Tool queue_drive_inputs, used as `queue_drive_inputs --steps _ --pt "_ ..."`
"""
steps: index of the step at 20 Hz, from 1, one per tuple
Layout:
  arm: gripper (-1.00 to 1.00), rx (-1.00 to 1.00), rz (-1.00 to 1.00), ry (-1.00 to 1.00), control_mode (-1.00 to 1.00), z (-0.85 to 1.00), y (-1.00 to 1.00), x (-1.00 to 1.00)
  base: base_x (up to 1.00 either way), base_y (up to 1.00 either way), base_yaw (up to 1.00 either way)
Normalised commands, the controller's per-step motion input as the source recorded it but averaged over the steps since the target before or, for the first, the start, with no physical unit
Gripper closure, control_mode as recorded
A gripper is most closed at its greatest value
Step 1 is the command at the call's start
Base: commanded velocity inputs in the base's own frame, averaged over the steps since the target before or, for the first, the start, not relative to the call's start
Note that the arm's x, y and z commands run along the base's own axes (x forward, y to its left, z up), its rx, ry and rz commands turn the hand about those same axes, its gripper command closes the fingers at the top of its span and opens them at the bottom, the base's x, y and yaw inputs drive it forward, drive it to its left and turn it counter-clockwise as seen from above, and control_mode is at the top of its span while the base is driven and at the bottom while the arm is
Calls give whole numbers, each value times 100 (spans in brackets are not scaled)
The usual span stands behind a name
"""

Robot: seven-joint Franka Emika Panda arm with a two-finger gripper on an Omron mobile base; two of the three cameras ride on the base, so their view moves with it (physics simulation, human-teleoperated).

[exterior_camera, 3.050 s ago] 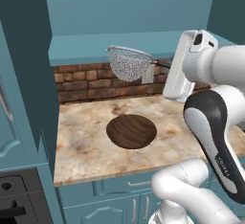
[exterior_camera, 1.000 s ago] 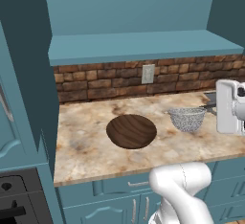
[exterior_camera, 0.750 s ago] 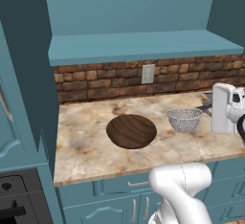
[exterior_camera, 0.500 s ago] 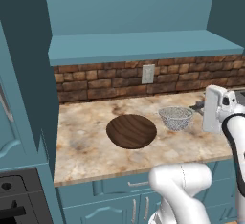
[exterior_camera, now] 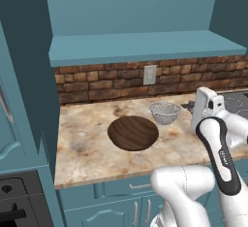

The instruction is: Open the cabinet and setup a tea strainer by placing it in the bowl upright.

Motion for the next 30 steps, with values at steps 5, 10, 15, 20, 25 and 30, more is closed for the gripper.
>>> queue_drive_inputs --steps 5,10,15,20,25,30 --pt "100 0 -6 -33 -100 -50 1 19 0 0 0" --pt "100 -7 9 -24 -100 -31 6 13 0 0 0" --pt "100 -20 20 -6 -100 -4 30 28 0 0 0" --pt "100 -22 25 18 -100 0 27 47 0 0 0" --pt "100 -8 16 14 -100 -1 9 22 0 0 0" --pt "100 7 4 -18 -100 -23 3 19 0 0 0"
